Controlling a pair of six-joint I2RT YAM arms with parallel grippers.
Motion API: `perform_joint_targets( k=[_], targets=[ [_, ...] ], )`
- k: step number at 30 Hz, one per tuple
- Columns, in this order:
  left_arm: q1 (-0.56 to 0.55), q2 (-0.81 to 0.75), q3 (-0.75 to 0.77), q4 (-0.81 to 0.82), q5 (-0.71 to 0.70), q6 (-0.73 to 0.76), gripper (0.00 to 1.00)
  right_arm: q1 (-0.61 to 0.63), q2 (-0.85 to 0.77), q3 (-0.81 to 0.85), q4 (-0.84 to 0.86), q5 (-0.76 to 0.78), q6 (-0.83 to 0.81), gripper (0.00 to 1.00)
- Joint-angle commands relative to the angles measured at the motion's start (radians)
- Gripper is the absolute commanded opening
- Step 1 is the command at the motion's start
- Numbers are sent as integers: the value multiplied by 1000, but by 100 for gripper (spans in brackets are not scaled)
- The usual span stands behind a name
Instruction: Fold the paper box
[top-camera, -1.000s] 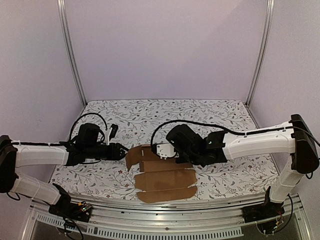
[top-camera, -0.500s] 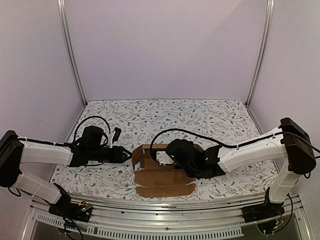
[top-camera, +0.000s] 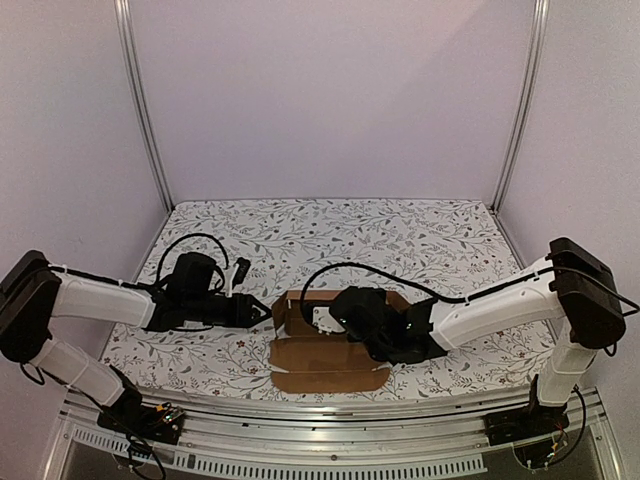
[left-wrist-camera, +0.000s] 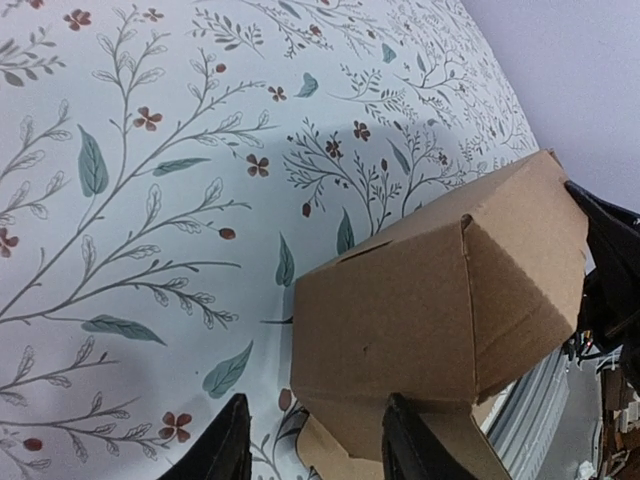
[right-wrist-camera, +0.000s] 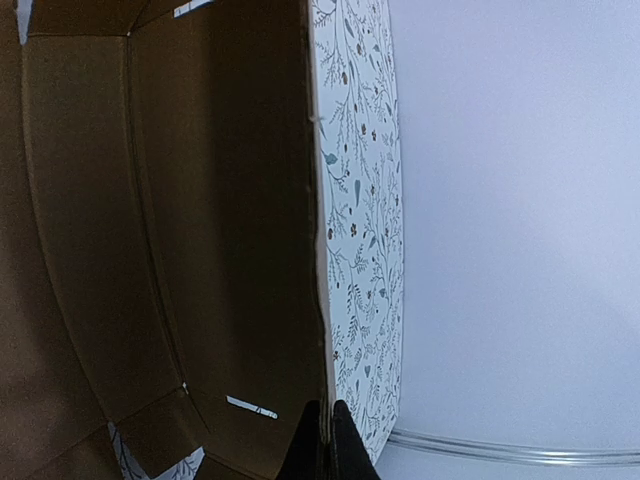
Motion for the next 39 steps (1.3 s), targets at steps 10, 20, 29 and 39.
perform_joint_targets(
  k=[10,20,29,39],
  targets=[
    [-48,38,49,-13,9,29,47,8,46,-18,22,15,40,0],
    [-89,33,54,-83,-54,61,47,8,59,-15,22,16,38,0],
    [-147,47,78,-107,-98,76,47,9,75,-17,22,21,39,0],
    [-177,108,127,-101,-145,90,50,10,66,-25,19,16,49,0]
  ],
)
